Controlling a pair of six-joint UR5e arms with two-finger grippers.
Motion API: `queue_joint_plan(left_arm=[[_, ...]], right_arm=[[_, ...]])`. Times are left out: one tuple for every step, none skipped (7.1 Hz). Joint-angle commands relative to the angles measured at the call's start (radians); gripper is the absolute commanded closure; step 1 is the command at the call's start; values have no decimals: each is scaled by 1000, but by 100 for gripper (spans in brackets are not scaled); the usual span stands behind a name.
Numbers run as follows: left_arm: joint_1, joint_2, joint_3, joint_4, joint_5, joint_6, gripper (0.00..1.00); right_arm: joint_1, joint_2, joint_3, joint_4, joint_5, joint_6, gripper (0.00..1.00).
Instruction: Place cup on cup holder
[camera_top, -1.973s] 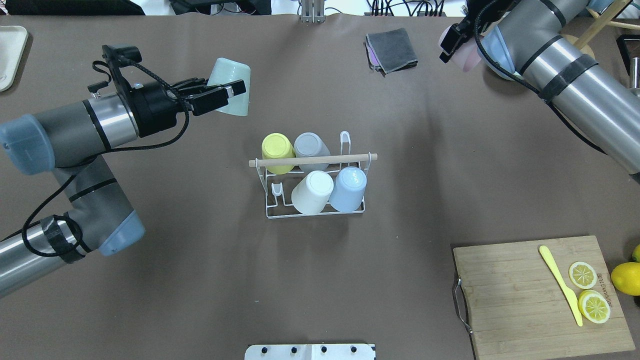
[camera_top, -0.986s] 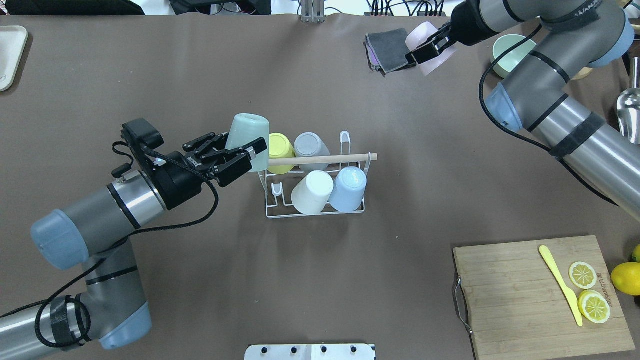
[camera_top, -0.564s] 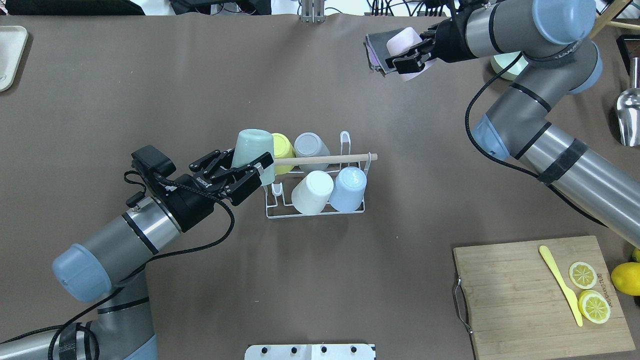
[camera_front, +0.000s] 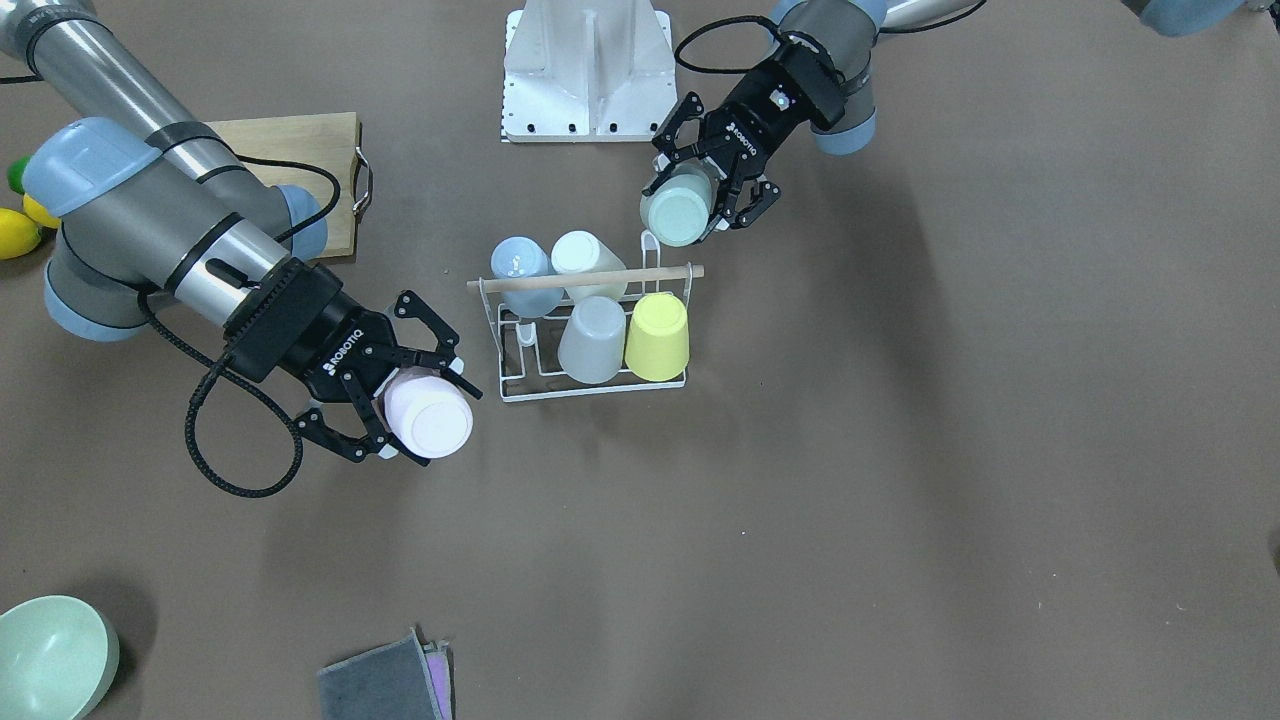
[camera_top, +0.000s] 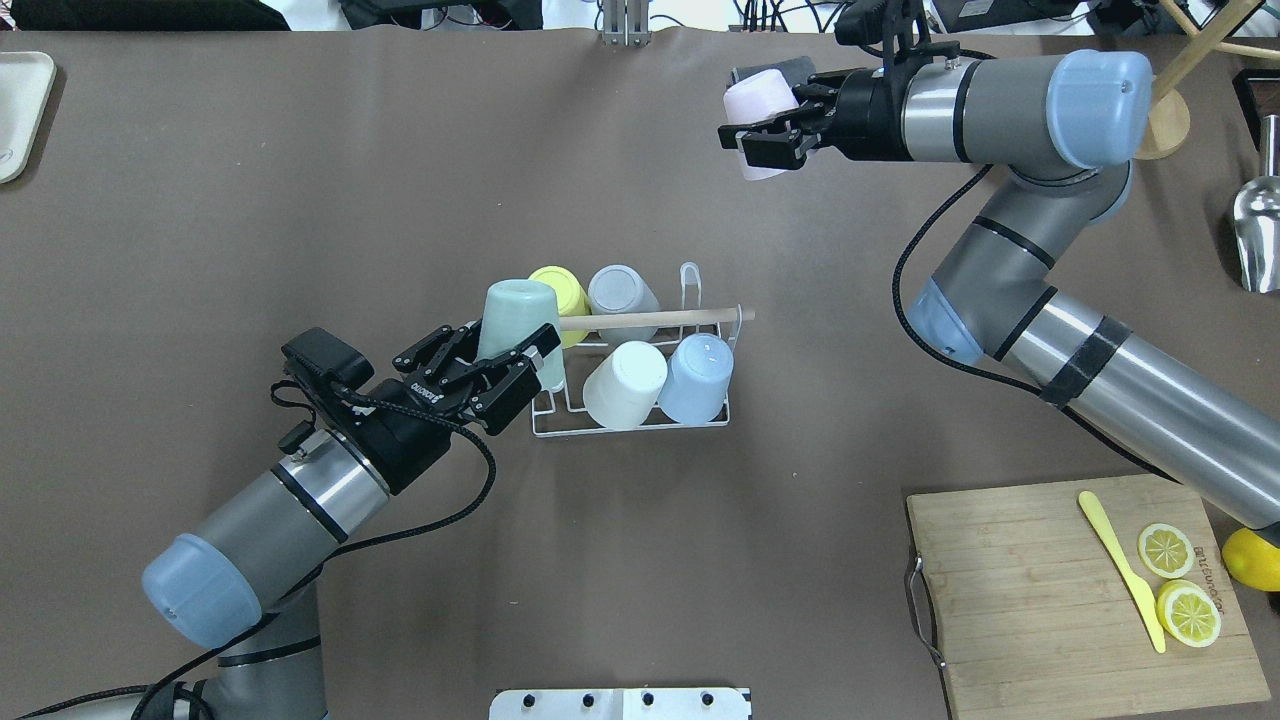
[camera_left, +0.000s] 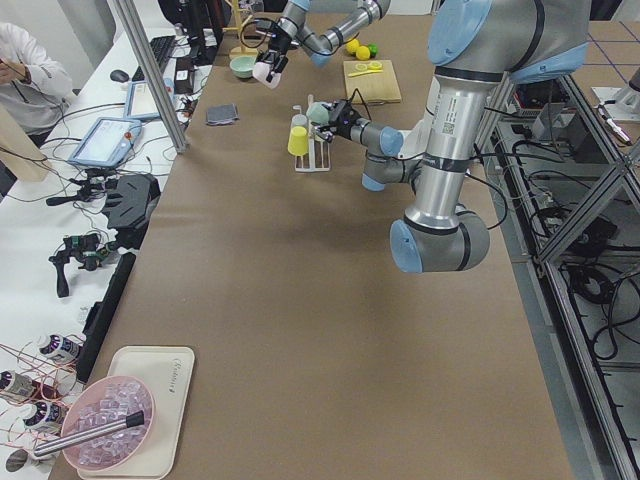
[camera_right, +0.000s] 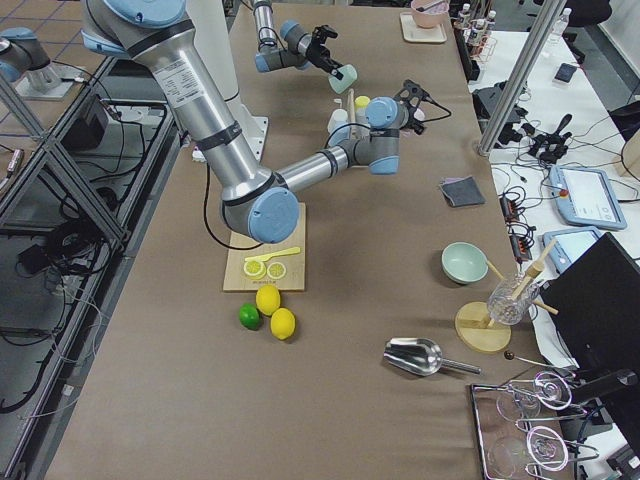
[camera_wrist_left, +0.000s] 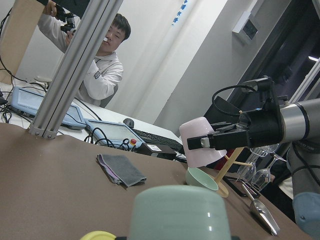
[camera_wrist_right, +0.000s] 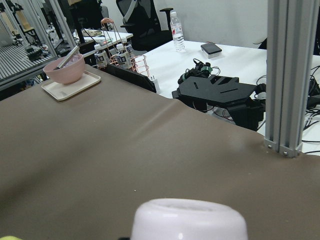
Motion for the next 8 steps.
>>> queue_joint_plan(left_arm=[[6,-13,9,5,4,0,100],[6,-13,9,11,6,0,100],[6,-13,13,14,21,1,100],[6,-30,22,44,59,1,100],[6,-32,29,58,75,-5,100],[6,-44,42,60,75,-3,100],[6,-67,68,61,76,-2,100],[6,-81,87,61,76,-5,100]], right_arm=[[-89,4,-8,116,-96,81,100],[-114,-5,-16,179,-101,83,100],[-138,-26,-18,233,-114,85,100],[-160,-43,-28,288,-145,91,100],[-159,-39,-72,338,-144,101,100],[-153,-31,-88,350,-144,103,100],[-149,-10,-105,350,-145,103,100],[-149,15,-131,350,-145,115,100]])
